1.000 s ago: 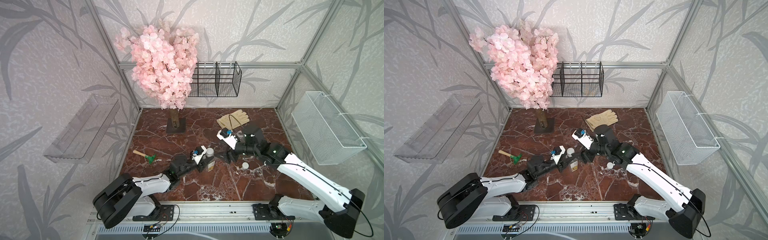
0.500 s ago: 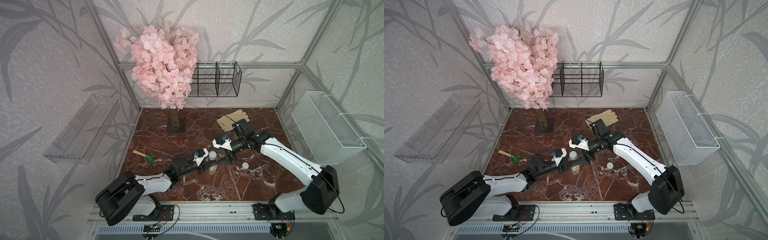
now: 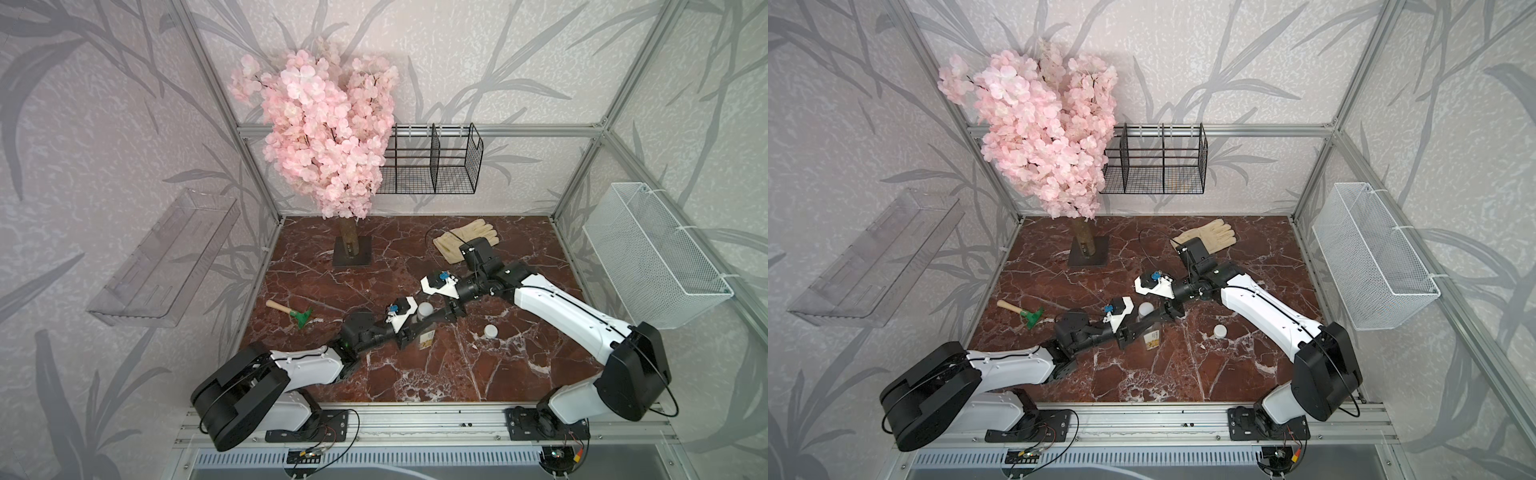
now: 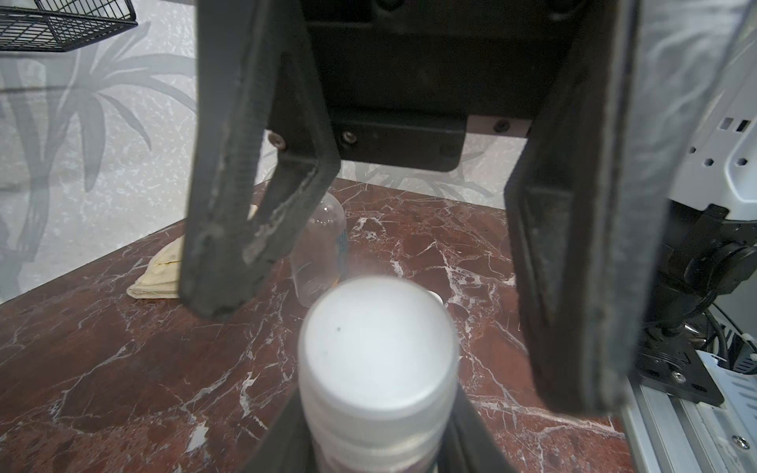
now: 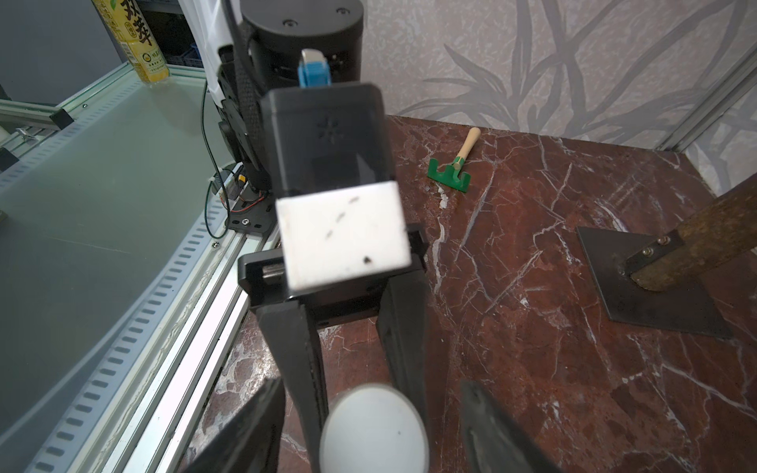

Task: Screw on the bottle caps
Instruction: Screw the bottle cap onto the plastic bottle.

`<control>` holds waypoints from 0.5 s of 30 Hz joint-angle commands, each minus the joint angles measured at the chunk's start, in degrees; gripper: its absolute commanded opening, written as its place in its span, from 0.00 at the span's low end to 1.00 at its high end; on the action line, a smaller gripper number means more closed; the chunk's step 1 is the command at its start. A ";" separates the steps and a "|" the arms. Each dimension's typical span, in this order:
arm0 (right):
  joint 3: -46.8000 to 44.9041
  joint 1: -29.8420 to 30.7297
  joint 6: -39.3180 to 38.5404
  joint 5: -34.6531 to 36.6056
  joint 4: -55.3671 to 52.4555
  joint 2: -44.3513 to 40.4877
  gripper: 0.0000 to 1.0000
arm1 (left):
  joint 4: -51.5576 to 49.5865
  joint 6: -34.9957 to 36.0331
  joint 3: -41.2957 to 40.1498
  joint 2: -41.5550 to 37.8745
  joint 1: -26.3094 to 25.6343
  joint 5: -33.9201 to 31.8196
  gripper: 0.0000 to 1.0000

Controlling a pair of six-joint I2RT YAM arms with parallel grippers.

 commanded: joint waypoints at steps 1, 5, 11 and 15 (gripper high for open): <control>-0.29 -0.23 0.44 -1.24 0.65 0.68 0.67 | -5.10 -0.13 -1.02 1.53 0.00 1.82 0.25; -0.32 -0.18 0.53 -1.45 0.17 1.14 0.62 | -5.13 -0.06 -0.94 1.60 0.00 1.73 0.25; -0.94 -0.23 0.44 -1.35 -0.15 1.31 0.58 | -5.24 -0.10 -0.86 1.73 0.00 1.57 0.25; -1.16 -0.23 0.61 -1.37 -0.42 1.50 0.57 | -5.33 -0.08 -0.88 1.80 0.00 1.45 0.25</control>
